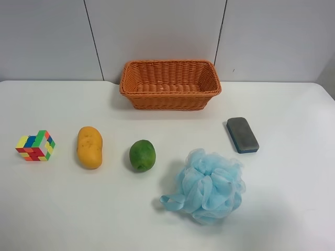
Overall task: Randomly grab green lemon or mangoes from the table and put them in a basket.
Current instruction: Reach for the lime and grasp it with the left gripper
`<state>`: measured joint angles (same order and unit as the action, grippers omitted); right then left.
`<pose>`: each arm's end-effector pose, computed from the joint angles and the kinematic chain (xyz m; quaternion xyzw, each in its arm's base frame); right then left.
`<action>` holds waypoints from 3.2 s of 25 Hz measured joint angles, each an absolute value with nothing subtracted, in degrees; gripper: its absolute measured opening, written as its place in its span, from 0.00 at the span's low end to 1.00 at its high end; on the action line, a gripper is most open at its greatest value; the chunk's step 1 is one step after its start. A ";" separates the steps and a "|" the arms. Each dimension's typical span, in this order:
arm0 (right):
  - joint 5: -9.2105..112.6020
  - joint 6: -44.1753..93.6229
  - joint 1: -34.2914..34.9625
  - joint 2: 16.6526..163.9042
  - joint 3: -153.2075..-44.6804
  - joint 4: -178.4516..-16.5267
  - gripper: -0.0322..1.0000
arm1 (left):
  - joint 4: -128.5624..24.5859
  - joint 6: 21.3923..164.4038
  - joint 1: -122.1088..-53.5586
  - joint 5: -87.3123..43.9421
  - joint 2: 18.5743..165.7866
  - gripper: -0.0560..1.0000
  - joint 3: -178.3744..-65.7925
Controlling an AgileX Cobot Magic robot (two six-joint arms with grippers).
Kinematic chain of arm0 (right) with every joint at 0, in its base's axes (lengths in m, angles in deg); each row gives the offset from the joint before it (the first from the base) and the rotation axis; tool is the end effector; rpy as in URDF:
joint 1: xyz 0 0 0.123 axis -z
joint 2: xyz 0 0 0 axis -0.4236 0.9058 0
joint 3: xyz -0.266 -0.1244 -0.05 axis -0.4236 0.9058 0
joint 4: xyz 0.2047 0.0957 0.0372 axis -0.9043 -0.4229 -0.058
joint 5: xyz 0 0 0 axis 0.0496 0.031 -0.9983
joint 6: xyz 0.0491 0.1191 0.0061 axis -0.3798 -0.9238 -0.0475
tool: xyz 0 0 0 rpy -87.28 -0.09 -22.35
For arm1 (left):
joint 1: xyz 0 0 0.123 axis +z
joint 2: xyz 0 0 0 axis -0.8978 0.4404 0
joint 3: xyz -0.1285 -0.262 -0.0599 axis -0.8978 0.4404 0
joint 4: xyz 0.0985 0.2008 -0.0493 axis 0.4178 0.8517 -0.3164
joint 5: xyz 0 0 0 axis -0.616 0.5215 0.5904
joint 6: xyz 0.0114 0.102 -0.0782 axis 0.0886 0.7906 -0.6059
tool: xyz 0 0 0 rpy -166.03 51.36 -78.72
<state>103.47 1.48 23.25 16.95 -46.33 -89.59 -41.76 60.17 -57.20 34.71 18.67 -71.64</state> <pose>-0.0033 -0.0001 0.2429 -0.0107 0.8581 0.0098 0.5132 -0.0047 -0.0070 0.2526 -0.0383 0.8457 0.0087 0.5322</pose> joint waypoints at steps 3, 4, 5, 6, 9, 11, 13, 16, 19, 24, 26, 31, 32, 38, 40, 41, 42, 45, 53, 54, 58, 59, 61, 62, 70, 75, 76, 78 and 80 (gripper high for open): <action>103.47 1.48 23.25 16.95 -46.33 -89.59 0.99 | -41.76 60.17 -57.20 34.71 18.67 0.99 -71.64; 103.47 1.48 23.25 16.95 -46.33 -89.59 0.99 | -41.76 60.17 -57.20 34.71 18.67 0.99 -71.64; 103.47 1.48 23.25 16.95 -46.33 -89.59 0.99 | -41.76 60.17 -57.20 34.71 18.67 0.99 -71.64; 103.47 1.48 23.25 16.95 -46.33 -89.59 0.99 | -41.76 60.17 -57.20 34.71 18.67 0.99 -71.64; 103.47 1.48 23.25 16.95 -46.33 -89.59 0.99 | -41.76 60.17 -57.20 34.71 18.67 0.99 -71.64; 103.47 1.48 23.25 16.95 -46.33 -89.59 0.99 | -41.76 60.17 -57.20 34.71 18.67 0.99 -71.64; 103.47 1.48 23.25 16.95 -46.33 -89.59 0.99 | -41.76 60.17 -57.20 34.71 18.67 0.99 -71.64; 103.47 1.48 23.25 16.95 -46.33 -89.59 0.99 | -41.76 60.17 -57.20 34.71 18.67 0.99 -71.64; 103.47 1.48 23.25 16.95 -46.33 -89.59 0.99 | -41.76 60.17 -57.20 34.71 18.67 0.99 -71.64; 103.47 1.48 23.25 16.95 -46.33 -89.59 0.99 | -41.76 60.17 -57.20 34.71 18.67 0.99 -71.64; 103.47 1.48 23.25 16.95 -46.33 -89.59 0.99 | -41.76 60.17 -57.20 34.71 18.67 0.99 -71.64; 103.47 1.48 23.25 16.95 -46.33 -89.59 0.99 | -41.76 60.17 -57.20 33.58 21.62 0.99 -73.25; 103.47 1.48 23.25 16.95 -46.33 -89.59 0.99 | -41.83 60.17 -57.20 32.29 23.64 0.99 -74.58; 103.47 1.48 23.25 16.95 -46.33 -89.59 0.99 | -45.56 62.74 -58.99 26.42 41.54 0.99 -84.83; 103.47 1.48 23.25 16.95 -46.33 -89.59 0.99 | -48.08 66.17 -60.24 25.27 48.40 0.99 -88.93; 103.47 1.48 23.25 16.95 -46.33 -89.59 0.99 | -49.87 68.63 -60.92 24.96 52.30 0.99 -90.75; 103.47 1.48 23.25 16.95 -46.33 -89.59 0.99 | -51.56 71.48 -61.69 24.66 55.55 0.99 -92.96; 103.47 1.48 23.25 16.95 -46.33 -89.59 0.99 | -57.30 80.23 -64.91 24.13 66.80 0.99 -98.68; 103.47 1.48 23.25 16.95 -46.33 -89.59 0.99 | -58.97 88.46 -81.83 21.99 91.07 0.99 -111.10; 103.47 1.48 23.25 16.95 -46.33 -89.59 0.99 | -58.29 88.75 -83.94 21.64 93.81 0.99 -112.22; 103.47 1.48 23.25 16.95 -46.33 -89.59 0.99 | -56.29 90.51 -90.41 20.90 103.48 0.99 -113.97; 103.47 1.48 23.25 16.95 -46.33 -89.59 0.99 | -55.97 91.02 -91.85 20.86 105.80 0.99 -114.04; 103.47 1.48 23.25 16.95 -46.33 -89.59 0.99 | -55.12 91.73 -94.50 20.91 109.79 0.99 -114.10; 103.47 1.48 23.25 16.95 -46.33 -89.59 0.99 | -54.41 92.01 -95.47 20.97 111.71 0.99 -114.10; 103.47 1.48 23.25 16.95 -46.33 -89.59 0.99 | -51.12 94.71 -100.25 21.32 120.43 0.99 -114.14; 103.47 1.48 23.25 16.95 -46.33 -89.59 0.99 | -51.07 96.46 -100.78 21.04 124.29 0.99 -114.14; 103.47 1.48 23.25 16.95 -46.33 -89.59 0.99 | -50.87 96.77 -100.78 20.58 124.96 0.99 -114.07; 103.47 1.48 23.25 16.95 -46.33 -89.59 0.99 | -50.79 97.61 -100.78 19.45 126.17 0.99 -113.96; 103.47 1.48 23.25 16.95 -46.33 -89.59 0.99 | -50.73 97.91 -100.78 17.94 127.35 0.99 -113.78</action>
